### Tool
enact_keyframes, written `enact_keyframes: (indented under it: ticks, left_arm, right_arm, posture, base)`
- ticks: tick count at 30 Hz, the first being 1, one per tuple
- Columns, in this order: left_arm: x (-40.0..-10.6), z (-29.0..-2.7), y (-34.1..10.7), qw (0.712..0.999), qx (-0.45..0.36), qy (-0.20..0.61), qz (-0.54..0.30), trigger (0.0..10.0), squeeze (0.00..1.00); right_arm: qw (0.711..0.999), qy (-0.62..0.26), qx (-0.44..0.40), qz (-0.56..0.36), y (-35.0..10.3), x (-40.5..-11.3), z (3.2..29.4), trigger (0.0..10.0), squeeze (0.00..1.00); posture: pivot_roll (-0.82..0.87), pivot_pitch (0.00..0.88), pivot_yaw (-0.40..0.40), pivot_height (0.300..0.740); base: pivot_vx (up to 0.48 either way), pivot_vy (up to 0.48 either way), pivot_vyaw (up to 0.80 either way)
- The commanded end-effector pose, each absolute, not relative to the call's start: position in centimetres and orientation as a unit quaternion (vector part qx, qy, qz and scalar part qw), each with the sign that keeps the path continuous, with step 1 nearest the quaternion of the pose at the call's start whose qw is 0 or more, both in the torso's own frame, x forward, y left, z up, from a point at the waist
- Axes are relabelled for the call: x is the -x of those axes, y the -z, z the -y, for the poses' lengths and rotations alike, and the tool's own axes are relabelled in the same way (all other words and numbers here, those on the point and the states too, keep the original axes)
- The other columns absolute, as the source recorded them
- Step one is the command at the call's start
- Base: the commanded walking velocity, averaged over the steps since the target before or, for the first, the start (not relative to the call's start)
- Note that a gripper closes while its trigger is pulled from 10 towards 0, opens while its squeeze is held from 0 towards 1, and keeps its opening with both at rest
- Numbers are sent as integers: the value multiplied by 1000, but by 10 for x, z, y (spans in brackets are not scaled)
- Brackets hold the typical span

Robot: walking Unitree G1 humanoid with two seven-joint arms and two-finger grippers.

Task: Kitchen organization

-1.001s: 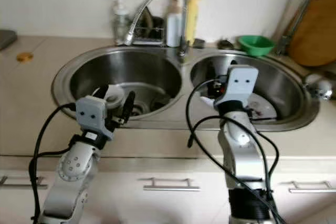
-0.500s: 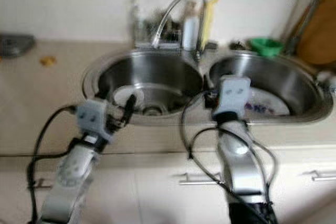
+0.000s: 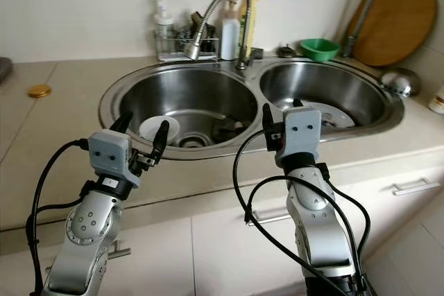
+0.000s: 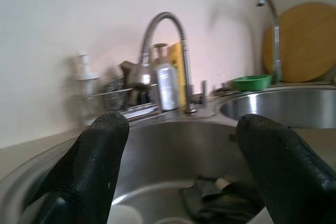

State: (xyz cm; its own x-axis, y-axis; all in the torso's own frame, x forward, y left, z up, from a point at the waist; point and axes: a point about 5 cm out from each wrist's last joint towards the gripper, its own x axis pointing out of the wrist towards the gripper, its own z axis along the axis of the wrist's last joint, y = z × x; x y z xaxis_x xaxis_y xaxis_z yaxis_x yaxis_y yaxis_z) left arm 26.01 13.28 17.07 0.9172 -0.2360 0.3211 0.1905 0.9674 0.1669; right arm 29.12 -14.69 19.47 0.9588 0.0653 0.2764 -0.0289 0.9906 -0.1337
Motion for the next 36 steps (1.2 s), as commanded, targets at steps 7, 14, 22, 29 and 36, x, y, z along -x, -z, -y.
enact_keyframes:
  ticks: [7,14,22,29,36]
  left_arm:
    - [-261,-126,-173,973,-67,125,182,10000,0]
    - [-260,-126,-172,973,-63,127,183,10000,0]
    - [-260,-126,-170,973,-63,129,179,10000,0]
    - [-260,-125,-168,974,-68,131,174,10000,0]
    - [-260,-125,-165,974,-71,134,166,10000,0]
  right_arm:
    - [986,50,73,145,-198,-290,168,10000,0]
    - [986,61,75,133,-193,-290,174,10000,0]
    - [990,33,84,110,-181,-285,171,10000,0]
    - [989,62,99,95,-177,-284,179,10000,0]
    - [982,137,116,66,-170,-284,200,10000,0]
  posture:
    - [13,0,-47,740]
    - [9,0,-47,740]
    - [5,0,-47,740]
    - [1,0,-44,740]
    - [2,0,-40,740]
  base:
    - [0,-461,-800]
    - [0,-49,-800]
    - [0,0,-800]
    - [0,-112,-800]
    - [0,-472,-800]
